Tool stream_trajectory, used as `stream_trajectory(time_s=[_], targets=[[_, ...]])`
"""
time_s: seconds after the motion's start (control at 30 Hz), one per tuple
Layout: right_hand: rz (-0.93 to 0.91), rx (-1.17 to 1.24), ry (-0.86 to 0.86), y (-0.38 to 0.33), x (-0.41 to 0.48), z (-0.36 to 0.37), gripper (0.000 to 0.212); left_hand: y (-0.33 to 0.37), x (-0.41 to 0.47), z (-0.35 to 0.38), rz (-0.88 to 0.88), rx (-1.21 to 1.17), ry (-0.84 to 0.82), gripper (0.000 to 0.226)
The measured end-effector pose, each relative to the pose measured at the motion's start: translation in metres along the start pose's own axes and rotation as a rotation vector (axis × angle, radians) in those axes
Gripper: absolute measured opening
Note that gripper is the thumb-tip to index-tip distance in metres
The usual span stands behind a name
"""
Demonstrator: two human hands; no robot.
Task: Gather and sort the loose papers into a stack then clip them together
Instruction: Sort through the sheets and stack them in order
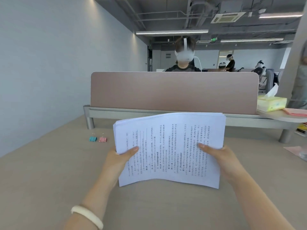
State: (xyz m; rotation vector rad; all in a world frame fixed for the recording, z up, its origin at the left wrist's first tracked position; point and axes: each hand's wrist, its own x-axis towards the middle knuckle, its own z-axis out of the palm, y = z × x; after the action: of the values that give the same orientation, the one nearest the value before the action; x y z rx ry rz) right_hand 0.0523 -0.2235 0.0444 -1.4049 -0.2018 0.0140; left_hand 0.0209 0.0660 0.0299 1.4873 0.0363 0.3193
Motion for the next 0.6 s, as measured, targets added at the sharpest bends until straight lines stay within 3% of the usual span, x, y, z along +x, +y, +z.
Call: stream_trajectory(time_s=[0.2, 0.43, 0.6], targets=[[-0.120, -0.010, 0.020, -0.012, 0.001, 0.010, 0.035, 0.012, 0.006, -0.004, 0.110, 0.007, 0.056, 0.021], [-0.045, -0.114, 0.085, 0.014, 0.004, 0.004, 0.028, -0.012, 0.005, -0.004, 0.018, 0.040, 0.019, 0.023], [-0.080, -0.116, 0.168, 0.013, 0.010, 0.008, 0.022, -0.008, 0.005, 0.000, 0.096, 0.040, 0.060, 0.025]])
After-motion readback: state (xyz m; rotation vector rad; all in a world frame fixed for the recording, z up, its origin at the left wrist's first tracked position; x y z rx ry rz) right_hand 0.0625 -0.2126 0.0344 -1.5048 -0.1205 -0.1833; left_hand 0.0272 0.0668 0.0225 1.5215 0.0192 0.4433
